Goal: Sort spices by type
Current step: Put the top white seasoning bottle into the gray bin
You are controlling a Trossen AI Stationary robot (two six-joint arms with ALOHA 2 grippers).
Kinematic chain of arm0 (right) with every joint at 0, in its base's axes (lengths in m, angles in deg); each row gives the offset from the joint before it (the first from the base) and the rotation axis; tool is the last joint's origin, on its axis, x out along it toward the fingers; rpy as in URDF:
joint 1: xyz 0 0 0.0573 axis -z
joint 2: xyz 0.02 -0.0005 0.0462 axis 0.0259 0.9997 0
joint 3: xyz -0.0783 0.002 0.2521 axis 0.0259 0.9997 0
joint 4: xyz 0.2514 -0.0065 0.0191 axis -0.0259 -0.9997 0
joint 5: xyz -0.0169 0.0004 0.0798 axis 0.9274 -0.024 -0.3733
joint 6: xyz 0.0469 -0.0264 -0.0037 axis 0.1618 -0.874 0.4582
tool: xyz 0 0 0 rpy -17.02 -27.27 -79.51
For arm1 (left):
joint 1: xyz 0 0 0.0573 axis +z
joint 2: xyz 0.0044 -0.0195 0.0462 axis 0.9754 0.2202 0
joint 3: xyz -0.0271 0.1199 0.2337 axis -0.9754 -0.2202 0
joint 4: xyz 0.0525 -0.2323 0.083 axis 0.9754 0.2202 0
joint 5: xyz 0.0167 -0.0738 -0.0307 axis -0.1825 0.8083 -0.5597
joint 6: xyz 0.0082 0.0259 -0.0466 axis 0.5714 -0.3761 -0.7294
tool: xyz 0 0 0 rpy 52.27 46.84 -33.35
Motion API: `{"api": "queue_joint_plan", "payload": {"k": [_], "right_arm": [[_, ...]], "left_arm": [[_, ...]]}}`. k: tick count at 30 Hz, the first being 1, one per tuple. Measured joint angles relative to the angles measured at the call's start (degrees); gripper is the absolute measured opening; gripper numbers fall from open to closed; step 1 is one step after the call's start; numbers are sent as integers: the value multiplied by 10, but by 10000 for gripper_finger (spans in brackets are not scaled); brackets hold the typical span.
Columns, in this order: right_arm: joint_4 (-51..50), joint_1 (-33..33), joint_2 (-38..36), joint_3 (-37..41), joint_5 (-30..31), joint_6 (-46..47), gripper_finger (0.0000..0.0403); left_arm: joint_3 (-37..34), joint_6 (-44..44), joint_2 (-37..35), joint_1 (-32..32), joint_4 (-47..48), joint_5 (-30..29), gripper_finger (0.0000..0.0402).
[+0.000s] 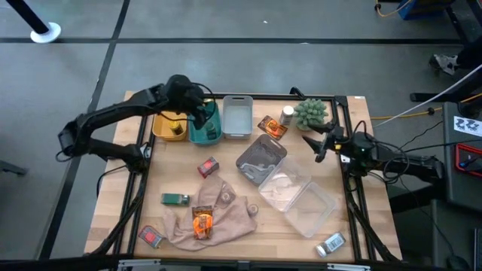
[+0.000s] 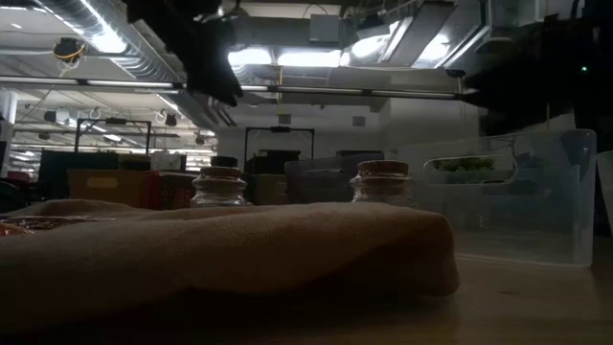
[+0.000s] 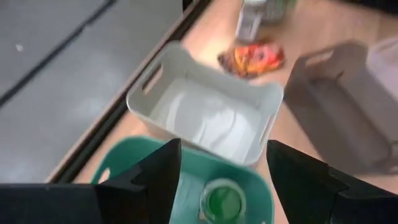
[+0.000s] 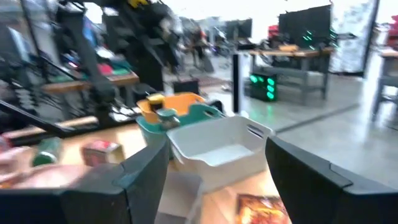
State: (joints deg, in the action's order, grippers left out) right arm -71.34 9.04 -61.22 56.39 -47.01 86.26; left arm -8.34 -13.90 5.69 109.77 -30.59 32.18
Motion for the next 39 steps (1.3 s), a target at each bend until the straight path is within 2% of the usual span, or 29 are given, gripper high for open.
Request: {"api": "queue_joint_plan", "payload": {"k": [5,10,13,16,22,24,31,39], "right_arm": [[-4,0,98,-50,56,-4,269],[-24,9,224,-131,153,-15,269],[-76,44,294,-201,165,-14,269],[-124,91,371,-278,141,-13,269],[-247,179,518,-419,12,-13,269],[-292,202,566,-460,-12,-13,269],[-388,252,705,-561,-29,-14,269],[-443,268,777,-619,-40,-14,269]], "left_arm": [[-60,0,-64,0,-83,0,221],[-116,-8,-116,0,-107,0,221],[-140,-21,-137,0,-109,0,221],[-158,-24,-148,0,-109,0,221],[-178,-22,-151,0,-108,0,221],[-178,-18,-150,-1,-109,0,221],[-178,-18,-150,-2,-111,0,221],[-178,-18,-150,-2,-111,0,221]]}}
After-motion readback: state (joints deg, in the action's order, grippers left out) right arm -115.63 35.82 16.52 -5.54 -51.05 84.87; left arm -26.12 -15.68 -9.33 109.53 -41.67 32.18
